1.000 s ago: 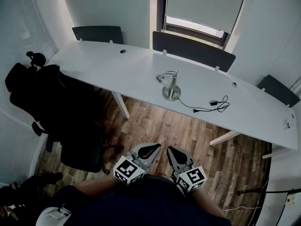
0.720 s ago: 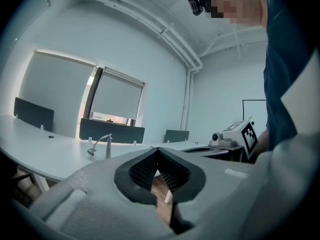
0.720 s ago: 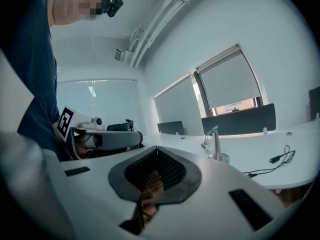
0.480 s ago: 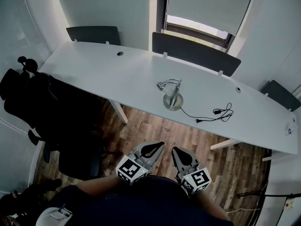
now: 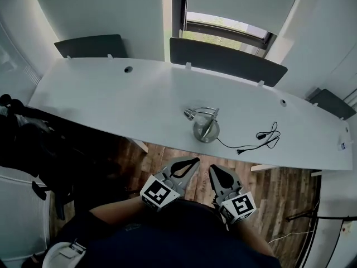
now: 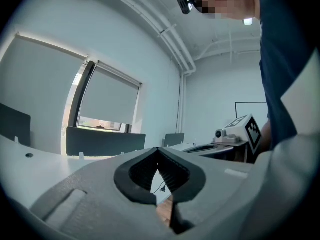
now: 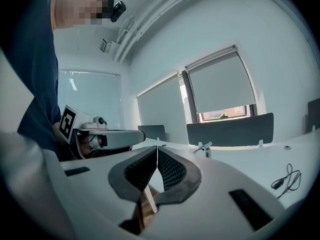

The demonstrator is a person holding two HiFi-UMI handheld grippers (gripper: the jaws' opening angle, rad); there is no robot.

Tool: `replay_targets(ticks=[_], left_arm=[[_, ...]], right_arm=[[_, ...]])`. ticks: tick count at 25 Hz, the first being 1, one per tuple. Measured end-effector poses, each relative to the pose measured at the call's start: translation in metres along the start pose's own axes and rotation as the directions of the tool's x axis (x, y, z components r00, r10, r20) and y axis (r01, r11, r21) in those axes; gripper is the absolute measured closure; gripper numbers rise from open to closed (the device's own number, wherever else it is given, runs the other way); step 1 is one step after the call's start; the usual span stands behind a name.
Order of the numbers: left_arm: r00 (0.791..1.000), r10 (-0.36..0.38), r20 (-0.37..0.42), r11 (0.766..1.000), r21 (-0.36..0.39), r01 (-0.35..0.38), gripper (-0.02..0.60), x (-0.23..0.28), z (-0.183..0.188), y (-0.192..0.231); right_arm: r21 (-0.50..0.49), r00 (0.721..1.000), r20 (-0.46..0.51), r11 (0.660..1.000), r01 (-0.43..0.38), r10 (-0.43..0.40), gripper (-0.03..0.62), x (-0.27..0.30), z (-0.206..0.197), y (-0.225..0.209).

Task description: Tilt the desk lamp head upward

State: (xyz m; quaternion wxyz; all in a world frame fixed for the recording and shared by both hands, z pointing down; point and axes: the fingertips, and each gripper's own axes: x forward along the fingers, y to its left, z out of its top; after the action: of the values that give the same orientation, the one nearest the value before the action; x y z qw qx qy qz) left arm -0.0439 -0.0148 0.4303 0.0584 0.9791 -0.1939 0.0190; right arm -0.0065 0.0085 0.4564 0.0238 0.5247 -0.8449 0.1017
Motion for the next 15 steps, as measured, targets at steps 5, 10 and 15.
replay_targets(ticks=[5,10,15], left_arm=[[1.000,-0.003,-0.026,1.000,0.024,0.003,0.575,0.021,0.000,0.036],[0.998,0.052,-0.025,0.999,0.008,-0.052,0.575,0.044,-0.006,0.057],[0.988,0.135,-0.079,0.990,0.040,-0.133,0.575,0.067,-0.020,0.075]], right_arm=[[-0.015,1.000,-0.004,1.000,0.020,-0.020,0.583,0.028,0.007,-0.022],[-0.024,0.999,-0.035,1.000,0.001,-0.002,0.582,0.041,0.001,-0.048],[-0.018,0.997,-0.068,1.000,-0.023,0.022,0.582,0.050,-0.005,-0.084]])
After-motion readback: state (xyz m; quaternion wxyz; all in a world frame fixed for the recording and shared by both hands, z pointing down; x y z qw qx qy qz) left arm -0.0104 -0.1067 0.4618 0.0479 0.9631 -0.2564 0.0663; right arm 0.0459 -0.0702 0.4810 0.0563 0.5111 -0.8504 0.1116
